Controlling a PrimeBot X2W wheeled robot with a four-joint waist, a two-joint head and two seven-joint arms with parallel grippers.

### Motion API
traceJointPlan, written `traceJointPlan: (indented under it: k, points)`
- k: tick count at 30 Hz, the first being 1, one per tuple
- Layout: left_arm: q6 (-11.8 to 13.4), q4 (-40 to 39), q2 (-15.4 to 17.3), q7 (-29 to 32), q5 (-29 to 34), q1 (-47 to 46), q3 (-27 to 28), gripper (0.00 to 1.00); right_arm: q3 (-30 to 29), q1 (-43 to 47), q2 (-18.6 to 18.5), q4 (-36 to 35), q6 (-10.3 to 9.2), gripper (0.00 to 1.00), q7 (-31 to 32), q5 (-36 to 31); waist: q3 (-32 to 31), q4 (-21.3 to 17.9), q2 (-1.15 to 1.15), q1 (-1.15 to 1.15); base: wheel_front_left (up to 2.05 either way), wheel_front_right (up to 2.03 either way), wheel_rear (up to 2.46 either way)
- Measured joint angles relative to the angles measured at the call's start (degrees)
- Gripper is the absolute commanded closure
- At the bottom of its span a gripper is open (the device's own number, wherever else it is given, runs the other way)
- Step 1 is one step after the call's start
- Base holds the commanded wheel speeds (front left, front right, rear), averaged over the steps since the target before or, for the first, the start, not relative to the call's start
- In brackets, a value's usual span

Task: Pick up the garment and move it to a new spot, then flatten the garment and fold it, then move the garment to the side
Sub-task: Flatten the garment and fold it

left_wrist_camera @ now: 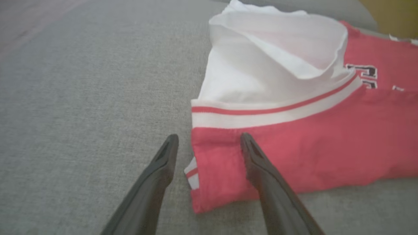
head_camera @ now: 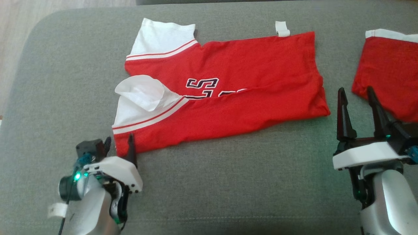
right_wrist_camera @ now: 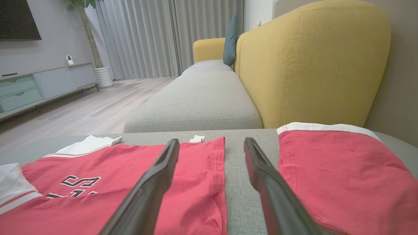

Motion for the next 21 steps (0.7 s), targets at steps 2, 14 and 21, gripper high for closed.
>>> traceJointPlan:
  k: [2, 14, 21]
  points:
    - [1.13, 2.16, 0.62, 0.76, 0.99, -0.66, -0.36, 0.0, 0.09, -0.04, 0.01, -0.26, 0.0, 0.0, 0.13, 0.0, 0.24, -0.36, 0.0, 0.0, 0.0, 0.0, 0.0]
    - [-1.26, 8.03, 1.82, 2.74, 2.24, -5.38, -2.59, 1.0, -0.88, -0.12, 0.1, -0.44, 0.0, 0.0, 3.99, -2.14, 1.89, -0.78, 0.0, 0.0, 0.0, 0.0, 0.0]
    - [-1.98, 5.32, 1.34, -2.74, 2.11, -6.0, -2.94, 1.0, -5.42, -0.12, 0.91, 2.15, 0.0, 0.0, 7.98, -3.56, 2.59, 0.19, 0.0, 0.0, 0.0, 0.0, 0.0]
